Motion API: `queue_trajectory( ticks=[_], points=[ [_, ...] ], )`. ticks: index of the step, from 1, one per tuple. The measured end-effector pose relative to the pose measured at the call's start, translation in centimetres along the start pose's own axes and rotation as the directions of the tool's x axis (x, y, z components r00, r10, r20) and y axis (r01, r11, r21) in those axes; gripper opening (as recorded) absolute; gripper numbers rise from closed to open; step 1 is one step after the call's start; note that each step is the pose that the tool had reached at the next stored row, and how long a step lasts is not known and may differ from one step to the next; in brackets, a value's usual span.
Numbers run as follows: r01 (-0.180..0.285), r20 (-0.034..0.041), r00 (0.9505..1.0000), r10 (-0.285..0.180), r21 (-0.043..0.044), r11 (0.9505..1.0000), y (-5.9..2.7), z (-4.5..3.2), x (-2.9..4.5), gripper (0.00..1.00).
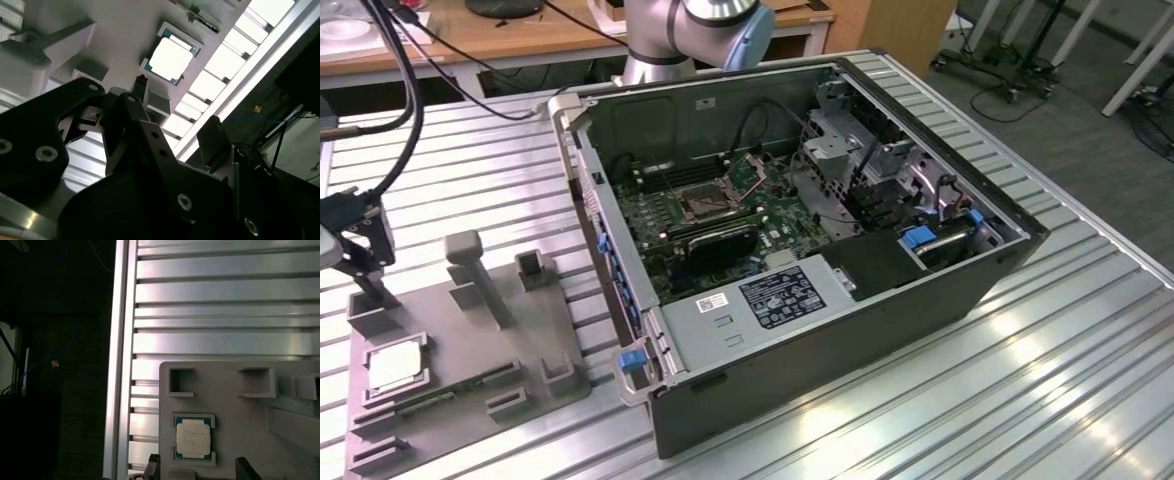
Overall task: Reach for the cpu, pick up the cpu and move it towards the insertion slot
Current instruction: 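Pick up the cpu and move it towards the insertion slot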
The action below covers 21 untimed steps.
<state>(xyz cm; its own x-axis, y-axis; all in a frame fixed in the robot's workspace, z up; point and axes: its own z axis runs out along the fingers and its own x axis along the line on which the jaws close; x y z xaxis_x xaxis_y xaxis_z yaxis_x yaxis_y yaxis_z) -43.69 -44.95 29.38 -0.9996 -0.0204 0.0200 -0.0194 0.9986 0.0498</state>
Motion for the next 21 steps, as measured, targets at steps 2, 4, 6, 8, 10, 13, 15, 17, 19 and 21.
queue_trajectory(
  ticks=[2,4,6,8,10,13,15,17,19,21],
  points=[
    [0.0,-0.0002,1.0,0.0,-0.0003,1.0,-0.33,0.33,0.0,0.68],
    [0.0,0.0001,1.0,0.0,-0.0012,1.0,-0.56,0.71,-0.01,0.68],
    [0.0,0.0,1.0,0.0,-0.0012,1.0,-0.58,1.06,-0.01,0.68],
    [0.0,0.0,1.0,0.0,-0.0013,1.0,-0.6,1.43,-0.02,0.68],
    [0.0,-0.0001,1.0,0.0,-0.0012,1.0,-0.62,1.79,-0.05,0.68],
    [0.0,-0.0001,1.0,0.0,-0.0011,1.0,-0.62,2.33,-0.16,0.68],
    [0.0,-0.0001,1.0,0.0,-0.0012,1.0,-0.61,2.69,-0.18,0.68],
    [0.0,-0.0001,1.0,0.0,-0.0012,1.0,-0.53,2.99,-0.19,0.68],
    [0.0,-0.0001,1.0,0.0,-0.0012,1.0,-0.49,3.24,-0.2,0.68],
    [0.0,-0.0002,1.0,0.0,-0.0011,1.0,-0.44,3.46,-0.2,0.68]
  ],
)
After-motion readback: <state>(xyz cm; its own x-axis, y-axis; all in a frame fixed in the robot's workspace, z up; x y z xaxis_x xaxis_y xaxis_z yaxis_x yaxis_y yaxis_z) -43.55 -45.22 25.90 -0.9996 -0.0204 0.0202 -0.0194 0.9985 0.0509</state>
